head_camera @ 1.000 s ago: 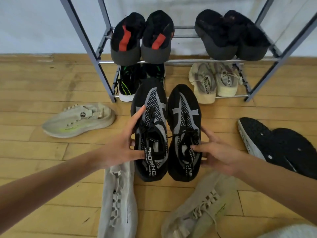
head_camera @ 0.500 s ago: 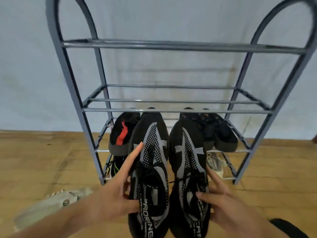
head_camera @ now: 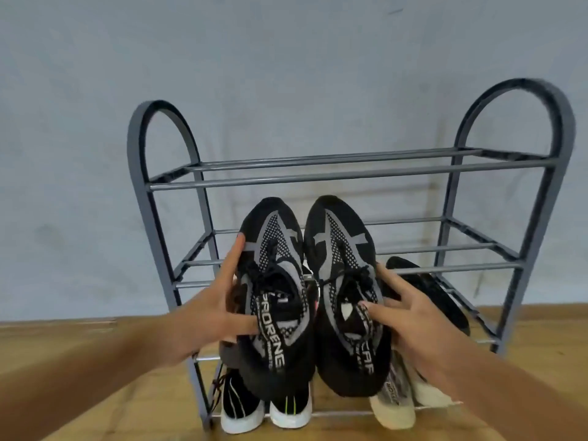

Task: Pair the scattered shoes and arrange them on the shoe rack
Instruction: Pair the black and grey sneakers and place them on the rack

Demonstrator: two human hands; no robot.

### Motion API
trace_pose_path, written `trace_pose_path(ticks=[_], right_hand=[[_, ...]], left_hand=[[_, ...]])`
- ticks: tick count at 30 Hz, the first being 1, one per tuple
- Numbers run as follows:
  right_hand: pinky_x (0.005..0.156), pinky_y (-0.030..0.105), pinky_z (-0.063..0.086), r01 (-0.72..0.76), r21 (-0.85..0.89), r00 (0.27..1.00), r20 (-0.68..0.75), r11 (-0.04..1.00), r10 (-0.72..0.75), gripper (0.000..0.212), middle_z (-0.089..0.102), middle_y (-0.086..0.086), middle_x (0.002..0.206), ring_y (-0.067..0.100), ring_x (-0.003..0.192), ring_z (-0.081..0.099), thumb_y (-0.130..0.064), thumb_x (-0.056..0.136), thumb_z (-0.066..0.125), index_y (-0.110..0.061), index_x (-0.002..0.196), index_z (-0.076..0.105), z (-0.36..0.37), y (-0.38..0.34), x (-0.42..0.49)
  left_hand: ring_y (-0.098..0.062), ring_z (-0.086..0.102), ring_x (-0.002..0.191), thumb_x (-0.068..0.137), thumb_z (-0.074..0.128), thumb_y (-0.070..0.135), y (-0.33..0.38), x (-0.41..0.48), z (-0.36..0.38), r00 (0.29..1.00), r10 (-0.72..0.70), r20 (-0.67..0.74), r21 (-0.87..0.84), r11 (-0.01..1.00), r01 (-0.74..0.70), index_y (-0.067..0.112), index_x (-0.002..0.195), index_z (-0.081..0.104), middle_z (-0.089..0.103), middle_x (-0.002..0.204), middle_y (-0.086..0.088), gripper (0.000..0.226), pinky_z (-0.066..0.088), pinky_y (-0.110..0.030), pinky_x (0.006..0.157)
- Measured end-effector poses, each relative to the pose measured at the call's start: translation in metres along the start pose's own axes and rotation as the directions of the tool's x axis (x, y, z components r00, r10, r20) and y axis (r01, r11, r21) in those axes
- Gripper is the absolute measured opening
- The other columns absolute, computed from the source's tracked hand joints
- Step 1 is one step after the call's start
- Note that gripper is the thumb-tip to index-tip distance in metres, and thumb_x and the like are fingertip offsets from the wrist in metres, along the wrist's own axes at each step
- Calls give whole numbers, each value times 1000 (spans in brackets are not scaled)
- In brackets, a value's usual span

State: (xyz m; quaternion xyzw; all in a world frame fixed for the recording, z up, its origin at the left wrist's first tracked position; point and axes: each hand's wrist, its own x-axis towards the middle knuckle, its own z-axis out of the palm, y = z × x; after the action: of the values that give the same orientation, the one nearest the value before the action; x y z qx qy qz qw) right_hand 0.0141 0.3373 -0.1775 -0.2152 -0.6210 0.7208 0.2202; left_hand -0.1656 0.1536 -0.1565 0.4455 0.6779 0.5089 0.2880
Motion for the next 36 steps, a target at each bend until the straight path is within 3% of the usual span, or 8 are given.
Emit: trace_pose_path(ticks=[5, 9, 12, 19, 23, 26, 31, 36], right_hand=[[94, 41, 49, 12, 141, 995, -96, 990, 2, 68, 60, 16, 121, 27, 104, 62, -13, 78, 73, -22, 136, 37, 32, -26, 67], [88, 40, 53, 27, 135, 996, -86, 991, -15, 67, 63, 17, 119, 29, 104, 64, -11, 71, 79, -9, 131, 48, 54, -35, 115], [71, 32, 54, 19, 129, 999, -49, 991, -13, 53, 64, 18, 118, 25, 92, 64, -2, 80, 70, -6, 129, 53, 63, -37, 137], [84, 32, 51, 32, -227, 998, -41, 973, -42, 50, 57, 14, 127, 26, 104, 59, -2, 90, 56, -15, 137, 47, 63, -15, 153], [96, 24, 39, 96, -583, 989, -36, 807, -144, 46, 48, 8, 140, 25, 122, 48, -20, 96, 47, -16, 142, 41, 59, -12, 157], [105, 39, 39, 128, -653, 963, -99, 746, -252, 44, 53, 11, 134, 32, 124, 47, -32, 94, 48, -22, 137, 44, 54, -11, 148], [60, -1, 38, 261, -476, 920, -139, 840, -365, 38, 49, -3, 114, 5, 88, 49, -17, 94, 47, -24, 132, 45, 40, 9, 68], [79, 18, 45, 98, -425, 979, -123, 900, -165, 30, 56, -2, 114, 8, 93, 55, -12, 91, 49, -29, 116, 51, 9, 95, -3]], left_hand=[[-18, 72, 92, 78, 55, -16, 34, 38, -40, 994, -110, -26, -139, 985, 105, 55, 127, 32, 66, 109, 0, 89, 60, -34, 67], [-20, 61, 103, 85, 52, -16, 37, 67, -65, 981, -159, -109, -69, 986, 152, 47, 147, -2, 51, 123, 1, 103, 60, -35, 67], [-24, 60, 103, 86, 51, -14, 28, 83, -74, 964, -191, -188, -79, 981, 179, 46, 148, 2, 40, 146, -12, 100, 59, -35, 66], [-28, 50, 119, 90, 37, -16, -5, 114, -83, 928, -316, -198, -141, 946, 292, 32, 150, 13, 34, 149, -8, 81, 50, -38, 87], [-28, 40, 131, 95, 35, -5, -12, 120, -76, 914, -317, -254, 214, 903, 372, 29, 139, 31, 35, 150, -12, 55, 30, -40, 112], [-25, 23, 143, 101, 35, 11, -12, 102, -68, 935, -169, -313, 435, 849, 299, 20, 152, 16, 24, 156, -9, 55, 19, -34, 114], [-18, 25, 142, 103, 29, 29, -27, 51, -29, 815, 0, -579, 412, 863, 293, 17, 153, 12, 23, 158, -3, 54, 23, -21, 107], [-19, 10, 148, 101, 39, 25, -102, -47, 42, 853, 404, -331, 653, 750, -102, 6, 151, 16, 14, 159, -7, 58, 8, -33, 122]])
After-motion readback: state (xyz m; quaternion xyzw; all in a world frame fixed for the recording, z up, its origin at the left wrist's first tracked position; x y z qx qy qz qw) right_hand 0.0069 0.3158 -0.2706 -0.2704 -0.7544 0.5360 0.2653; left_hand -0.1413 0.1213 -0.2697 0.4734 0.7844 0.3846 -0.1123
